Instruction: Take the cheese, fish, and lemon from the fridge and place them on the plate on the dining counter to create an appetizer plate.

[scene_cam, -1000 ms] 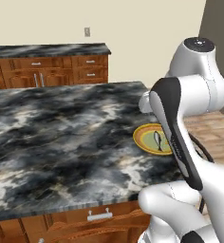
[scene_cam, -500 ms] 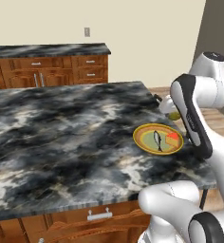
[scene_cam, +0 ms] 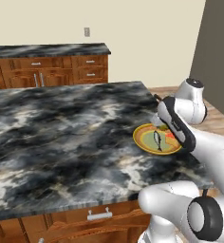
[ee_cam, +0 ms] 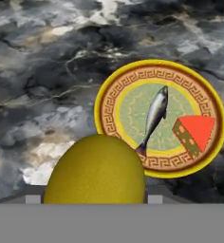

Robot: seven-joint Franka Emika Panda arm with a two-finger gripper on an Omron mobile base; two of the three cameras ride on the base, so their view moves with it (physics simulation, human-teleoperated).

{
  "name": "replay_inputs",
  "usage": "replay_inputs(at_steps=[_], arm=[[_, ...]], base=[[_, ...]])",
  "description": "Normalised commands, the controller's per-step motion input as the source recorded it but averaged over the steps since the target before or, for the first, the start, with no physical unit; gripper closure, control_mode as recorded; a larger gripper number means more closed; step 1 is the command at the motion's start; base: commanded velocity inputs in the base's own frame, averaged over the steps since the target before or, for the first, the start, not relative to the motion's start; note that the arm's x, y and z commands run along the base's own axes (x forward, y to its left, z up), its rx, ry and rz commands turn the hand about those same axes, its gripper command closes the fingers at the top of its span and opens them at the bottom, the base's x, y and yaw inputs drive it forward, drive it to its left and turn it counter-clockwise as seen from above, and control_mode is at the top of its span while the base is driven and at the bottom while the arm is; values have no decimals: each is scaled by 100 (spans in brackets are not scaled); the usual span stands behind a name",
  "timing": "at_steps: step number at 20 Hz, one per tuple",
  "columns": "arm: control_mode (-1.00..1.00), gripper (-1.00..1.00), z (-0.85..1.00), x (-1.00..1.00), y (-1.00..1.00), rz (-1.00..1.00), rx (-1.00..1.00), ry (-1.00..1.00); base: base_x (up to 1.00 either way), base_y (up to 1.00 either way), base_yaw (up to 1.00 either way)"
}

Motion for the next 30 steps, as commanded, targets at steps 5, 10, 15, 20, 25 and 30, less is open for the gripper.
replay_inputs(at_steps=[5,10,15,20,25,30], arm=[[-100,100,-71,90,0,0,0,9],[-100,100,-66,69,0,0,0,11],[-100,100,-52,62,-4,0,0,11],[-100,100,-45,53,-4,0,-1,6],[-100,100,-44,29,-8,0,-3,0],[-100,-100,-15,1,0,0,-4,0]], base=[[0,0,0],[0,0,0],[0,0,0],[0,0,0],[0,0,0],[0,0,0]])
